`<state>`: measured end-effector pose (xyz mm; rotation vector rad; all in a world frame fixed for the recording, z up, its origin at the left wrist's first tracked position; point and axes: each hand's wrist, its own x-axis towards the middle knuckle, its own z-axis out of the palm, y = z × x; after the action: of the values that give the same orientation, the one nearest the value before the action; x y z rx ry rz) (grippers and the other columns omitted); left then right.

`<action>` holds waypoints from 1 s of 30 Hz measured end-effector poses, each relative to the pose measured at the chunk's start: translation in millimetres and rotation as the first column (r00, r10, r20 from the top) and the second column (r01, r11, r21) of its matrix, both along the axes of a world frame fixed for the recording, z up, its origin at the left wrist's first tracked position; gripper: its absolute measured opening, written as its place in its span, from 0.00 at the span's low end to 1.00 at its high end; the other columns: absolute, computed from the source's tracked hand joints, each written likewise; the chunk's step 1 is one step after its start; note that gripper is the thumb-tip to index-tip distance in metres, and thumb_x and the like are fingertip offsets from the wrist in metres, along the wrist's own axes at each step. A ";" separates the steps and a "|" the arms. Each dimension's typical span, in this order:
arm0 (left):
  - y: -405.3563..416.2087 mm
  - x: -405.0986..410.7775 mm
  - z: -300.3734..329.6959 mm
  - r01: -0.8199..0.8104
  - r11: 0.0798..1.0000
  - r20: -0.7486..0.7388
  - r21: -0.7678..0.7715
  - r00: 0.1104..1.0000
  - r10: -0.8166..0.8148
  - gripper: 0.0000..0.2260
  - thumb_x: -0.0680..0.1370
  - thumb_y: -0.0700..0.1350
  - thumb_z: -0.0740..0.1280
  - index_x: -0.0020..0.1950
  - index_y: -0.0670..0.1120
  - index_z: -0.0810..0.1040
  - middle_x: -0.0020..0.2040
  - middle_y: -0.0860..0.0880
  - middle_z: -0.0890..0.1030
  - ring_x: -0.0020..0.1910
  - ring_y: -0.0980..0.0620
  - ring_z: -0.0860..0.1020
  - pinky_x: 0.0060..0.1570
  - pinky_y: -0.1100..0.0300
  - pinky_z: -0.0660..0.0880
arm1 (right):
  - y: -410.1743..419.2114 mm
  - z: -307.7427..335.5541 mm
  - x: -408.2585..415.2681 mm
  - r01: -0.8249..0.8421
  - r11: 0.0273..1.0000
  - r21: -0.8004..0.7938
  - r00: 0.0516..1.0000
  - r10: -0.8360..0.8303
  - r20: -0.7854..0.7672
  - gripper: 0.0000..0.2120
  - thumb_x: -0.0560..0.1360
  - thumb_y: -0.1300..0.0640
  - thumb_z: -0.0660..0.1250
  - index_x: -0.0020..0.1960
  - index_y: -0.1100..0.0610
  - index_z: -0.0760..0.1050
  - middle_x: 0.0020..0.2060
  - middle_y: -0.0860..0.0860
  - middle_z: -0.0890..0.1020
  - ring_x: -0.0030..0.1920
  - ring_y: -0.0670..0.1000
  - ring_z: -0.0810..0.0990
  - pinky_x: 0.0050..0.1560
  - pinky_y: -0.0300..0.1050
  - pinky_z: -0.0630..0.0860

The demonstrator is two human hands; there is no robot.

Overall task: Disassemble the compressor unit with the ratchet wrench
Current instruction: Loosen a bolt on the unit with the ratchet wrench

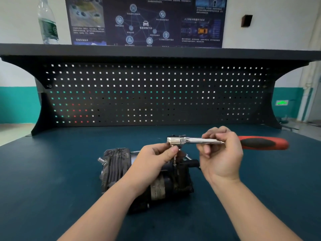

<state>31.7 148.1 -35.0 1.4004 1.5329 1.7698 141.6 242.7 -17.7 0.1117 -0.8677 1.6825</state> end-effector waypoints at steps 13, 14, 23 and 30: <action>1.2 4.2 0.7 -0.075 0.996 -0.026 0.040 0.997 0.076 0.08 0.75 0.38 0.68 0.42 0.47 0.85 0.40 0.51 0.85 0.39 0.62 0.79 0.43 0.70 0.74 | -12.6 -8.2 6.7 0.498 0.543 0.677 0.801 -0.587 -0.118 0.11 0.72 0.59 0.65 0.30 0.55 0.70 0.28 0.52 0.75 0.27 0.48 0.73 0.32 0.40 0.68; 2.8 4.6 -0.4 -0.091 0.994 -0.024 0.053 0.995 0.092 0.05 0.74 0.39 0.69 0.45 0.46 0.85 0.42 0.49 0.85 0.40 0.61 0.80 0.43 0.71 0.73 | -5.5 -3.8 10.9 0.428 0.674 0.602 0.853 -0.521 -0.023 0.11 0.70 0.58 0.64 0.29 0.52 0.71 0.27 0.53 0.75 0.25 0.48 0.72 0.30 0.41 0.67; 1.8 -3.8 0.4 0.055 0.998 0.001 -0.029 0.998 -0.055 0.07 0.77 0.40 0.66 0.49 0.44 0.83 0.45 0.50 0.85 0.47 0.57 0.82 0.46 0.71 0.73 | -3.0 2.5 0.3 0.048 0.996 0.081 0.999 -0.047 -0.017 0.12 0.64 0.64 0.56 0.23 0.56 0.67 0.25 0.53 0.73 0.18 0.48 0.65 0.24 0.37 0.63; 4.1 4.6 1.3 -0.090 0.996 -0.077 0.015 0.993 0.090 0.06 0.75 0.37 0.68 0.40 0.44 0.83 0.36 0.52 0.84 0.36 0.62 0.78 0.38 0.70 0.73 | -31.4 -13.6 -4.9 0.597 0.444 0.668 0.706 -0.686 -0.176 0.12 0.73 0.62 0.68 0.32 0.55 0.72 0.33 0.51 0.76 0.32 0.47 0.74 0.36 0.38 0.71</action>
<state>36.3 152.1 -33.7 1.4417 1.6525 1.7985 136.7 211.3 -31.2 0.1555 -1.3947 0.5660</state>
